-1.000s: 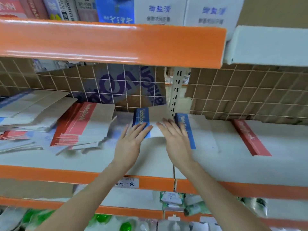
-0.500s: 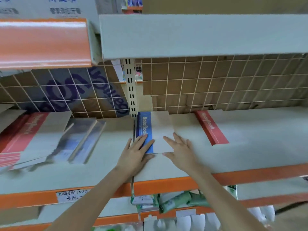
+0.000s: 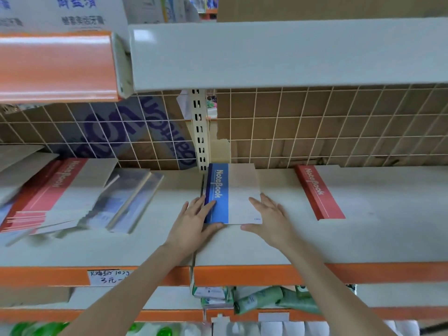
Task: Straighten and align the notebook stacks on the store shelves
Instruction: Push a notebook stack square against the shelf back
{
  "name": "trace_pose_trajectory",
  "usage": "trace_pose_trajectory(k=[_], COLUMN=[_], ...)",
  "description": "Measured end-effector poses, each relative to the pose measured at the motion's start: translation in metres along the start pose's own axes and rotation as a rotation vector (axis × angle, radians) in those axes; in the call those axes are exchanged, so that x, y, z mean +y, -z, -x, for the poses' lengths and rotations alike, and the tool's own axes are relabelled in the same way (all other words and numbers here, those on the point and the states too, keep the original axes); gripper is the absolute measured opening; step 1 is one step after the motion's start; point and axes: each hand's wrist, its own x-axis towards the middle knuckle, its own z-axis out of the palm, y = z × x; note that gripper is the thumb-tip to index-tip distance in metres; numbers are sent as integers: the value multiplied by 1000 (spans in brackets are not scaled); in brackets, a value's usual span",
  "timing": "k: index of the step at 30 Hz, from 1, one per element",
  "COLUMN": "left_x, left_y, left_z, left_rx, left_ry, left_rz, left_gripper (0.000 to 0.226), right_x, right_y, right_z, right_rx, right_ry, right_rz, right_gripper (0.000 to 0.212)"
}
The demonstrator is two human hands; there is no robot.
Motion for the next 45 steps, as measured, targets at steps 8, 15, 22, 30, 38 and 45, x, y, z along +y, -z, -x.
trace_pose_trajectory(k=[8,15,22,30,38,45], left_x=[1,2,-1,9,18,13], left_y=[0,1,-2,-4,-7,-9], left_z=[-2,-4,-2,-1,7,7], left_rx=[48,128,180,62,58,215], left_ry=[46,84,108,85,133,175], left_rz=[21,95,131,-264,-316,82], left_gripper=[64,54,50,50,58,38], right_x=[4,8,14,16,21,19], right_y=[3,11,13,16,14,12], right_z=[-4,-10,-7,-12,-8,-10], right_rx=[35,98,37,-33,-45,7], right_ry=[-20,-30,-2,23,32,30], right_rz=[-130,-115,-161,-106,-84,-120], right_gripper=[79,75,70,66,75,69])
